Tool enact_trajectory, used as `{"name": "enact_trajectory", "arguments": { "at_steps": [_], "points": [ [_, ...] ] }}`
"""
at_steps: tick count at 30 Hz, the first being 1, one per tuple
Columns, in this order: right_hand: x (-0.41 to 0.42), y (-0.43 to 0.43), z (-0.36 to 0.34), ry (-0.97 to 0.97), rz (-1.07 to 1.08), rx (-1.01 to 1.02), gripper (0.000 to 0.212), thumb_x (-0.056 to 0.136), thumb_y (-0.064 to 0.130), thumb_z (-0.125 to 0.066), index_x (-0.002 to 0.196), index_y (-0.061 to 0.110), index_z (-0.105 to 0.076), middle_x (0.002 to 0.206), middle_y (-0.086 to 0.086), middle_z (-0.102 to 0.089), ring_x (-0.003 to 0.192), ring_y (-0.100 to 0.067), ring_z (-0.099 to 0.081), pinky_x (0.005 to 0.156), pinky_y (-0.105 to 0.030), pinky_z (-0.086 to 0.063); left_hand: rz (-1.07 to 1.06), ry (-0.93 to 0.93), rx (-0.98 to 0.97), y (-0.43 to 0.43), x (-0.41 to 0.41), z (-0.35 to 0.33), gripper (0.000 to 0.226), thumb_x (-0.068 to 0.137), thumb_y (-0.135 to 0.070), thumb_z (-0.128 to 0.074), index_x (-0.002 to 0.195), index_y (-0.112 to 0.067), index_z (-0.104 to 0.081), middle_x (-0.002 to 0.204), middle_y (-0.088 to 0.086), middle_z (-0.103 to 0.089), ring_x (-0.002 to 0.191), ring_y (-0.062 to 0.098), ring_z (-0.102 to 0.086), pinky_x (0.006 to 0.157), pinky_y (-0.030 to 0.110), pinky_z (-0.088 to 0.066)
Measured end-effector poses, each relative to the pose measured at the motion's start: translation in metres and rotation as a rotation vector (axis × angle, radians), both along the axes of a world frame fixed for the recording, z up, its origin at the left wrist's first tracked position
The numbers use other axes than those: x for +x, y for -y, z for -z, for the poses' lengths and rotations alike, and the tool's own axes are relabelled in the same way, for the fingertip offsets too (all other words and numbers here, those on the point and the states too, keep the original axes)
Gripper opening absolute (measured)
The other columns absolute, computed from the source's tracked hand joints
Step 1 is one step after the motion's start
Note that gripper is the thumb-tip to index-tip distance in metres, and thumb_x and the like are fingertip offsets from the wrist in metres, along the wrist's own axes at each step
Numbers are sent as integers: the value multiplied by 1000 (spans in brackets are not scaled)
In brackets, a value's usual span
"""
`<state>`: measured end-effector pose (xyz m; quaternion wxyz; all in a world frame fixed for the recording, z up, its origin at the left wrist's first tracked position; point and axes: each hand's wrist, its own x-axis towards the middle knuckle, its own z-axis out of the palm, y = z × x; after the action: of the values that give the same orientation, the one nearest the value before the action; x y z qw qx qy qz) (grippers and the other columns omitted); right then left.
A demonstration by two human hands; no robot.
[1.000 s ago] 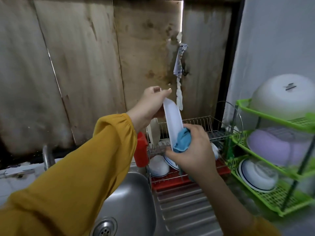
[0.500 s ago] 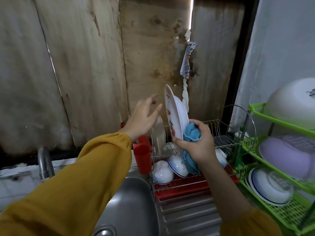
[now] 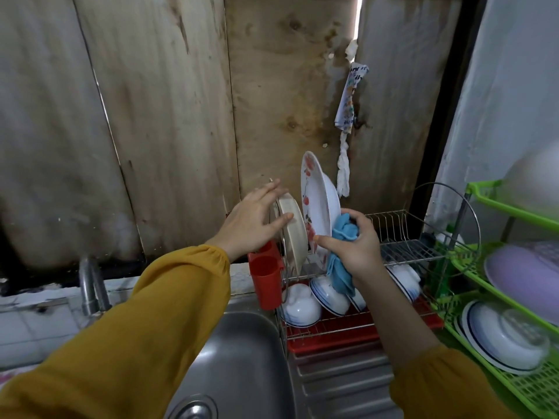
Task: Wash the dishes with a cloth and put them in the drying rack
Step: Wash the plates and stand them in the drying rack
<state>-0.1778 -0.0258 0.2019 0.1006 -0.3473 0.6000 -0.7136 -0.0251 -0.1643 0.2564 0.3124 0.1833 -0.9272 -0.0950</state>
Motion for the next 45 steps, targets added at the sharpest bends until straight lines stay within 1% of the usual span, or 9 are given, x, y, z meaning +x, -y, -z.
{"name": "enact_trajectory", "arguments": {
  "at_steps": [3, 7, 12, 16, 20, 24, 30, 37, 45],
  "points": [
    [-5, 4, 9, 49, -4, 37, 65, 64, 9, -89, 118, 20, -56, 120, -6, -55, 104, -21, -61, 92, -43, -55, 24, -14, 5, 1, 1, 2, 55, 96, -48, -50, 146, -27, -38, 160, -8, -22, 145, 17, -22, 117, 46, -25],
    [-10, 9, 20, 96, -10, 66, 71, 63, 11, -89, 123, 20, -53, 119, -3, -57, 104, -20, -61, 94, -47, -54, 37, -35, 15, 3, 1, 6, 54, 97, -48, -49, 146, -29, -38, 160, -10, -22, 144, 16, -25, 115, 43, -27],
    [-9, 11, 23, 7, 8, 78, 75, 63, 17, -91, 126, 22, -51, 121, -1, -54, 106, -17, -59, 93, -42, -54, 44, -52, 49, 3, 0, 10, 52, 97, -48, -49, 146, -32, -38, 160, -14, -20, 144, 14, -26, 113, 39, -28],
    [-8, 9, 32, -5, 43, -14, 72, 62, 16, -91, 122, 25, -52, 124, -1, -54, 110, -18, -59, 96, -42, -53, 44, -60, 59, 2, 0, 10, 52, 97, -48, -48, 146, -33, -37, 160, -15, -19, 143, 13, -26, 111, 36, -28],
    [-3, 3, 33, -127, 17, -56, 68, 64, 10, -89, 110, 41, -51, 125, 0, -51, 113, -16, -56, 97, -33, -50, 44, -71, 73, 1, 1, 12, 52, 98, -47, -48, 146, -32, -37, 159, -16, -18, 143, 11, -27, 107, 31, -28],
    [-3, 3, 29, -222, -28, 45, 67, 66, 9, -88, 114, 35, -49, 120, 7, -46, 107, -4, -51, 94, -20, -45, 41, -84, 85, -1, 0, 13, 51, 98, -46, -49, 146, -31, -38, 160, -16, -19, 142, 11, -28, 107, 33, -30],
    [-9, 9, 23, -137, -79, 173, 71, 63, 15, -91, 118, 29, -48, 123, 2, -47, 110, -15, -54, 99, -37, -49, 32, -71, 97, -2, 1, 13, 53, 97, -48, -48, 146, -33, -37, 159, -17, -18, 141, 10, -30, 108, 41, -38],
    [-2, 8, 17, -280, -33, 307, 85, 58, 30, -93, 130, 20, -49, 123, 6, -44, 113, -14, -48, 100, -33, -43, 7, -55, 120, -6, 2, 15, 60, 99, -48, -44, 153, -34, -23, 162, -16, -10, 145, 10, -23, 112, 38, -28],
    [-3, -3, 15, -313, -130, 389, 107, 54, 24, -95, 146, 20, -40, 126, 6, -34, 127, -17, -40, 111, -34, -36, -19, -42, 124, -21, 7, 20, 66, 100, -45, -44, 154, -36, -8, 162, -15, -4, 148, 8, -11, 115, 34, -19]
  ]
}}
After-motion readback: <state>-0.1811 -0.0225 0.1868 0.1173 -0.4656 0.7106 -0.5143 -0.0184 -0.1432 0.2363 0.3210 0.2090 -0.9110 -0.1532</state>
